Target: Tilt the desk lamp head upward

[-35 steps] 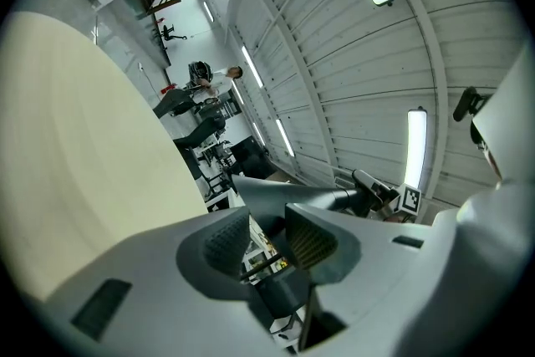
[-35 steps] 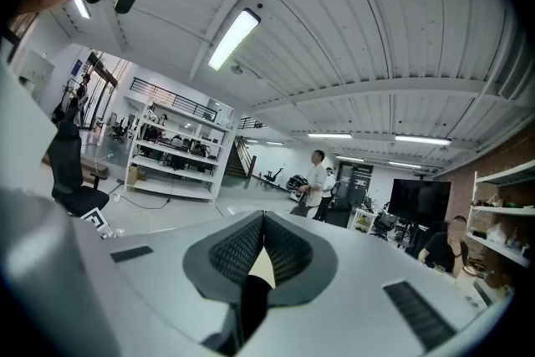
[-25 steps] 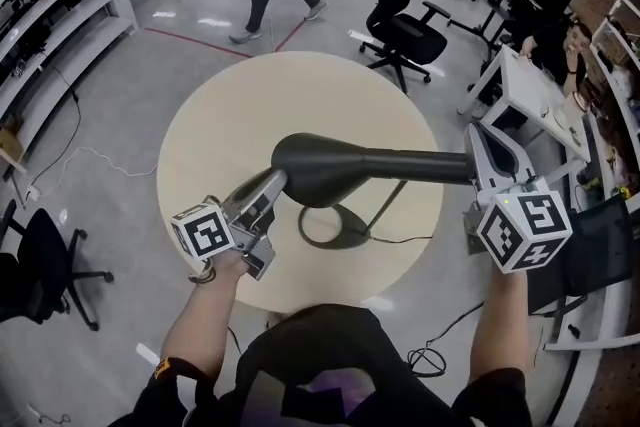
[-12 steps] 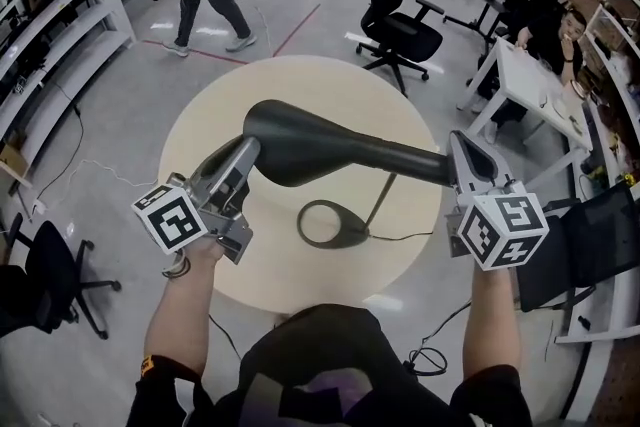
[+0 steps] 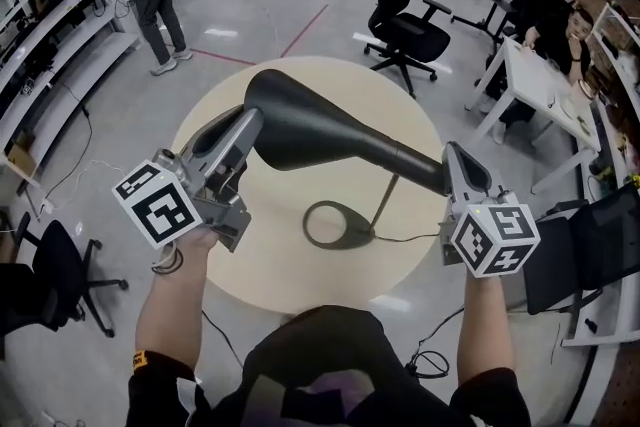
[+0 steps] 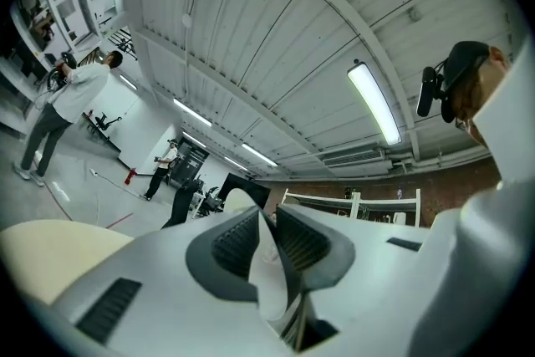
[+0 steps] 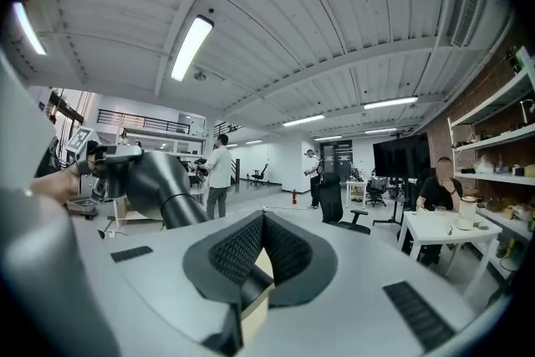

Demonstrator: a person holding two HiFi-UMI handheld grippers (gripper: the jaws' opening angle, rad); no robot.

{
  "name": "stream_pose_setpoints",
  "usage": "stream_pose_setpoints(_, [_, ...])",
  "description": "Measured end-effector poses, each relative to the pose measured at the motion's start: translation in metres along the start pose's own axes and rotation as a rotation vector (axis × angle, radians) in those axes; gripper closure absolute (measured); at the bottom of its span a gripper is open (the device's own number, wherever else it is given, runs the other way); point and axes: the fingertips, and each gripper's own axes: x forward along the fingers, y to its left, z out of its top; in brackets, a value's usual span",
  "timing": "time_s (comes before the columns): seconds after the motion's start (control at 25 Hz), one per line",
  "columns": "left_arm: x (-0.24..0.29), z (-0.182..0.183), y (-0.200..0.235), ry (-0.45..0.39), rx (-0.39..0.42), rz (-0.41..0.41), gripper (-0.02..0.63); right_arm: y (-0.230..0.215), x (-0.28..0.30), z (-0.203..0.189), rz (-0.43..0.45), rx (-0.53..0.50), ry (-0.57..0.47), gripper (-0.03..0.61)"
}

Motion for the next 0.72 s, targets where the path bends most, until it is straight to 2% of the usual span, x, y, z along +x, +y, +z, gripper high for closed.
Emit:
stream_pose_setpoints(0.44, [0.034, 0.041, -0.056, -0.011, 0.132, -0.095, 0.509, 0.004, 0.003, -0.022, -0.035, 0.000, 0.020, 0.565])
stream_pose_setpoints(0.72, [0.047, 0.048, -0.083, -0.008, 0.186, -0.121, 0.512, 0.008, 0.002, -0.032, -0.047, -0.012, 0.032, 0.565])
